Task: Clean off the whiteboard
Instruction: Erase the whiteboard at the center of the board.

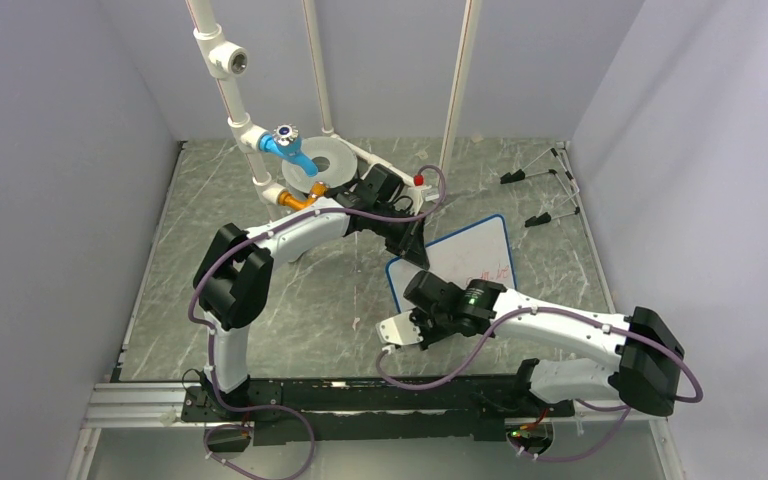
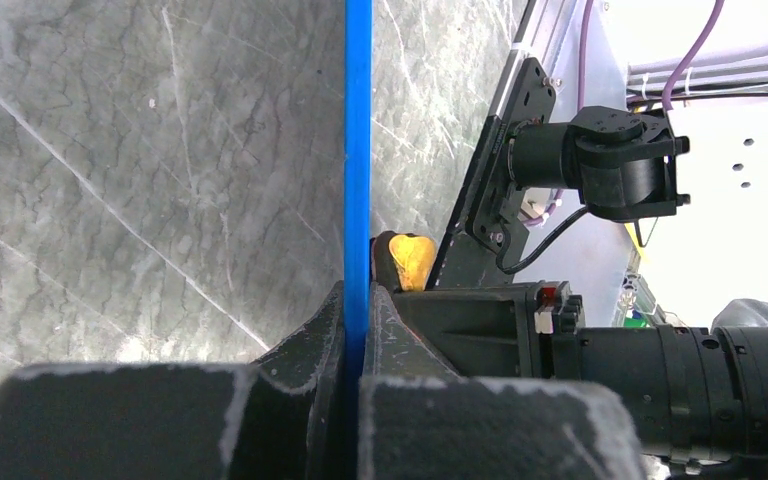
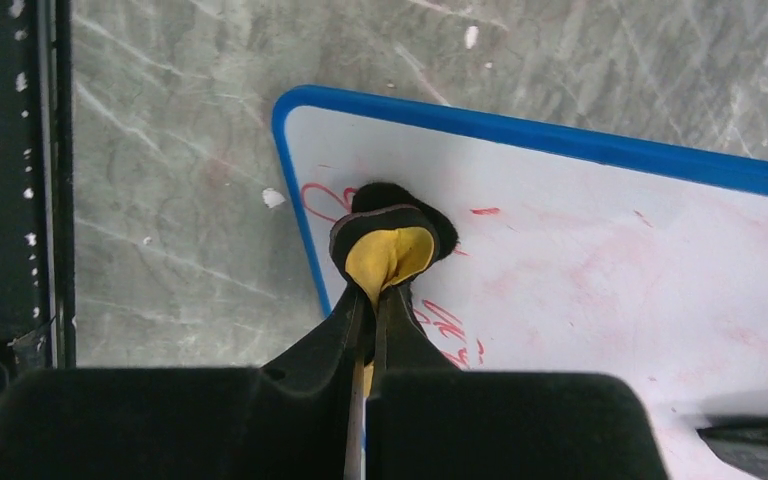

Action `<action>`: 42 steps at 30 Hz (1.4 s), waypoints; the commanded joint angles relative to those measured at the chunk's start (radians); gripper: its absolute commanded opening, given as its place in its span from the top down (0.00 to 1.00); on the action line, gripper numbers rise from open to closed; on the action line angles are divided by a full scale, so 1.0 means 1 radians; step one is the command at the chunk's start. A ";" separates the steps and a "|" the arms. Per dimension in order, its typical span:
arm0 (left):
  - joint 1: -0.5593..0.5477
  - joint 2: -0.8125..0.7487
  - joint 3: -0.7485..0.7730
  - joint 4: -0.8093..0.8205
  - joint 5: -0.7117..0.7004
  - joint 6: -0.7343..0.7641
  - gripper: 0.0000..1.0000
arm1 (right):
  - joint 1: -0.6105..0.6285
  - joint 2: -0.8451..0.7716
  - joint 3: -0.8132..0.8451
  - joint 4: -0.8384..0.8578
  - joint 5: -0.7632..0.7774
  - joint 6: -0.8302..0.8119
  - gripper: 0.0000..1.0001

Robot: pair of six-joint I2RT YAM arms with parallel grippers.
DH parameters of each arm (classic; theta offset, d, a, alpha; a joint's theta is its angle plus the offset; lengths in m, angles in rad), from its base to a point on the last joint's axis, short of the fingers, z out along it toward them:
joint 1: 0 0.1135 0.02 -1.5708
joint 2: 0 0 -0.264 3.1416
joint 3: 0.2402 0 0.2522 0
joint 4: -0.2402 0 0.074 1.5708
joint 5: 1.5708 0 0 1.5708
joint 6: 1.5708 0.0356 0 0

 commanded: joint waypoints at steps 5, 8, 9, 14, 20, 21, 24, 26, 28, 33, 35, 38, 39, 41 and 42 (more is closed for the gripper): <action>-0.010 -0.009 0.032 -0.007 0.057 -0.021 1.00 | -0.013 -0.090 0.067 0.236 0.070 0.092 1.00; -0.011 -0.010 0.030 -0.005 0.057 -0.023 1.00 | -0.010 -0.071 0.058 0.240 0.048 0.086 1.00; -0.011 -0.010 0.030 -0.005 0.057 -0.023 1.00 | -0.008 -0.066 0.054 0.224 0.040 0.075 1.00; -0.011 -0.020 0.022 -0.006 0.057 -0.017 1.00 | -0.009 -0.035 0.040 0.041 0.003 -0.021 1.00; -0.010 -0.012 0.028 -0.003 0.060 -0.018 1.00 | -0.009 -0.006 -0.001 -0.059 -0.061 -0.046 1.00; -0.011 -0.012 0.028 -0.001 0.061 -0.020 1.00 | -0.009 0.004 -0.003 -0.059 -0.053 -0.041 1.00; -0.010 -0.013 0.025 -0.003 0.061 -0.017 1.00 | -0.012 0.011 0.006 -0.012 -0.018 -0.005 1.00; -0.011 -0.015 0.023 -0.003 0.061 -0.016 1.00 | -0.028 0.003 0.020 0.053 0.050 0.031 1.00; -0.010 -0.015 0.018 0.001 0.062 -0.018 1.00 | -0.060 -0.022 0.034 0.147 0.099 0.073 1.00; -0.010 -0.022 0.005 0.009 0.062 -0.021 1.00 | -0.130 -0.088 0.076 0.240 0.093 0.126 1.00; -0.011 -0.021 0.006 0.008 0.063 -0.019 1.00 | -0.132 -0.081 0.069 0.224 0.092 0.116 1.00; -0.010 -0.021 0.011 0.005 0.064 -0.018 1.00 | -0.127 -0.055 0.051 0.139 0.029 0.069 1.00; -0.009 -0.021 0.012 0.004 0.064 -0.016 1.00 | -0.119 -0.045 0.046 0.099 -0.003 0.049 1.00; -0.010 -0.021 0.013 0.003 0.065 -0.015 1.00 | -0.096 -0.033 0.026 0.038 -0.033 0.007 1.00; -0.010 -0.021 0.012 0.001 0.065 -0.014 1.00 | -0.085 -0.029 0.012 0.016 -0.046 -0.008 1.00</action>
